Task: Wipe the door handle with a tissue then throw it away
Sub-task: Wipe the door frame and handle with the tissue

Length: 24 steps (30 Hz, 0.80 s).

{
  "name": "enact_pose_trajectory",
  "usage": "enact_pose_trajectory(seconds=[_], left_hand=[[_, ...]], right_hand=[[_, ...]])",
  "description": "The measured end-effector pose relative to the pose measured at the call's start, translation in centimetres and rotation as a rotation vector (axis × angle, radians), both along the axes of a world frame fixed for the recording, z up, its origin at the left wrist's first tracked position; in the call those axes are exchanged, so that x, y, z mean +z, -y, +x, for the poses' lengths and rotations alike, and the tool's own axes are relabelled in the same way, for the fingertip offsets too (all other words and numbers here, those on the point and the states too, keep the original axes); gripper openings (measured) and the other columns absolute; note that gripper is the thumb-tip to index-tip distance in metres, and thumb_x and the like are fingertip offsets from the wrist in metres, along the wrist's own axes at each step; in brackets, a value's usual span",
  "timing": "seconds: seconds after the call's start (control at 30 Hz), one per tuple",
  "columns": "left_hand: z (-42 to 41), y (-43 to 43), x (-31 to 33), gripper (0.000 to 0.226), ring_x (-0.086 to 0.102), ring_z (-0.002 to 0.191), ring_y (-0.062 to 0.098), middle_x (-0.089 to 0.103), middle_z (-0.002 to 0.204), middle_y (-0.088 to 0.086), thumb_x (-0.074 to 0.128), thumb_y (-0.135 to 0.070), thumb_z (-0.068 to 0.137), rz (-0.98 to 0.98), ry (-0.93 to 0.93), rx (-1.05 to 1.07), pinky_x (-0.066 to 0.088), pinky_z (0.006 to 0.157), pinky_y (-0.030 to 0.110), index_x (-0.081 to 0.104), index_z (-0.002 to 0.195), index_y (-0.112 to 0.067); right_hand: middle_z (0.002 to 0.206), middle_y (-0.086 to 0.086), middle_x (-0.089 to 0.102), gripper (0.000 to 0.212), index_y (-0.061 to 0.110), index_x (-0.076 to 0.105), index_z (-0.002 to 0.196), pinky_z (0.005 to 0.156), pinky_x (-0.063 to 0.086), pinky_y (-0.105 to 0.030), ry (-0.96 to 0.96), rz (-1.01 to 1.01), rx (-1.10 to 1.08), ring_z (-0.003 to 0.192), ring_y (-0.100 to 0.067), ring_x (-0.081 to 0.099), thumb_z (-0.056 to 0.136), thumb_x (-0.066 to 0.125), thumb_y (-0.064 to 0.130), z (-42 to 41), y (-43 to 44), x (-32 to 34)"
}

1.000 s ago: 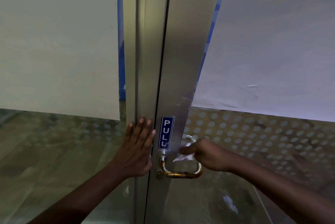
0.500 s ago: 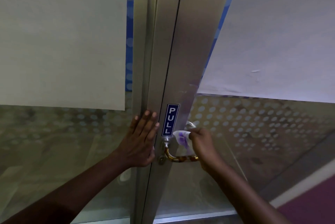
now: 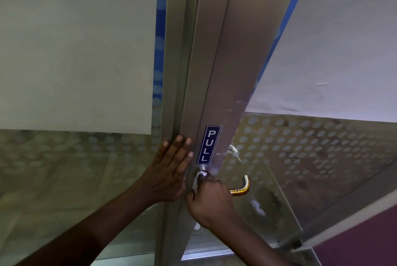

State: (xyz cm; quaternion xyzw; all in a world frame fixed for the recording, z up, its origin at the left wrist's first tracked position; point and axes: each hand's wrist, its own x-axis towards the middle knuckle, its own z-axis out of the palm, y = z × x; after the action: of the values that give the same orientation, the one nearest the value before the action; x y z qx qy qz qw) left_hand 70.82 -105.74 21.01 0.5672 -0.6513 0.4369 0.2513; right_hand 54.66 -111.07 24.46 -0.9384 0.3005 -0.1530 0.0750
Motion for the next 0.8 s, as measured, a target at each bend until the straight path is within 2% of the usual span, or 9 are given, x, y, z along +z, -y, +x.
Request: enact_pose_trajectory(seconds=[0.07,0.17,0.27,0.4,0.47,0.5,0.53,0.63,0.8], left_hand=[[0.2,0.2,-0.3,0.060,0.015,0.151,0.042,0.013,0.164,0.022,0.035,-0.015,0.086,-0.012,0.013,0.021,0.006,0.124,0.055,0.027,0.143,0.002],[0.4,0.4,-0.6,0.058,0.017,0.150,0.043,0.015,0.163,0.023,0.037,-0.014,0.090,-0.024,0.048,0.052,0.007,0.124,0.055,0.025,0.145,0.001],[0.4,0.5,-0.6,0.055,0.018,0.150,0.042,0.016,0.163,0.024,0.039,-0.014,0.093,-0.051,0.063,0.069,0.007,0.124,0.054,0.028,0.144,0.002],[0.3,0.5,-0.4,0.052,0.014,0.151,0.041,0.013,0.163,0.024,0.042,-0.015,0.094,-0.069,0.069,0.093,0.006,0.125,0.054,0.032,0.140,0.005],[0.1,0.5,-0.3,0.055,0.013,0.151,0.041,0.011,0.164,0.024,0.045,-0.016,0.092,-0.077,0.075,0.103,0.005,0.125,0.054,0.031,0.141,0.005],[0.1,0.6,-0.3,0.058,0.012,0.152,0.041,0.011,0.164,0.024,0.047,-0.017,0.091,-0.080,0.077,0.111,0.005,0.124,0.054,0.030,0.143,0.005],[0.0,0.7,-0.3,0.062,0.011,0.152,0.041,0.011,0.164,0.024,0.049,-0.018,0.090,-0.082,0.076,0.120,0.005,0.124,0.054,0.028,0.144,0.004],[-0.2,0.9,-0.5,0.071,0.009,0.152,0.040,0.009,0.165,0.022,0.053,-0.024,0.088,-0.085,0.068,0.150,0.004,0.124,0.053,0.023,0.146,0.003],[-0.6,1.3,-0.8,0.085,0.006,0.153,0.040,0.006,0.165,0.022,0.052,-0.034,0.089,-0.110,0.058,0.197,0.001,0.124,0.054,0.012,0.154,0.003]], right_hand=[[0.104,-0.012,0.063,0.049,0.013,0.052,0.110,0.070,0.045,-0.032,-0.016,-0.027,0.024,0.088,-0.032,0.062,0.083,0.028,0.047,-0.1,-0.3,0.2],[0.096,-0.010,0.068,0.034,0.016,0.052,0.106,0.066,0.044,-0.031,-0.054,-0.025,0.005,0.083,-0.031,0.064,0.088,0.031,0.035,0.2,0.7,0.0],[0.093,-0.009,0.069,0.023,0.015,0.055,0.108,0.060,0.038,-0.028,-0.162,-0.065,-0.030,0.082,-0.031,0.067,0.091,0.040,0.019,0.9,1.3,-0.3],[0.084,-0.007,0.072,0.020,0.016,0.059,0.108,0.061,0.050,-0.029,-0.176,-0.038,-0.097,0.074,-0.030,0.069,0.091,0.048,0.014,1.0,1.4,-0.7],[0.067,-0.006,0.071,0.018,0.014,0.068,0.098,0.048,0.051,-0.027,-0.167,-0.140,-0.117,0.054,-0.025,0.067,0.080,0.067,0.013,0.8,1.1,-1.1],[0.060,-0.006,0.069,0.020,0.009,0.072,0.092,0.044,0.049,-0.025,-0.159,-0.243,-0.102,0.047,-0.022,0.064,0.072,0.071,0.010,0.8,0.9,-1.6],[0.057,-0.005,0.067,0.020,0.004,0.073,0.089,0.044,0.048,-0.024,-0.153,-0.339,-0.085,0.044,-0.021,0.061,0.070,0.067,0.007,0.8,0.6,-2.0],[0.058,-0.010,0.064,0.030,-0.005,0.072,0.089,0.053,0.050,-0.027,-0.104,-0.528,-0.050,0.049,-0.023,0.060,0.076,0.046,0.001,0.8,0.2,-2.9],[0.062,-0.015,0.065,0.025,-0.009,0.070,0.094,0.058,0.052,-0.031,-0.074,-0.644,0.044,0.053,-0.025,0.059,0.081,0.050,-0.001,0.0,1.3,-3.5]])
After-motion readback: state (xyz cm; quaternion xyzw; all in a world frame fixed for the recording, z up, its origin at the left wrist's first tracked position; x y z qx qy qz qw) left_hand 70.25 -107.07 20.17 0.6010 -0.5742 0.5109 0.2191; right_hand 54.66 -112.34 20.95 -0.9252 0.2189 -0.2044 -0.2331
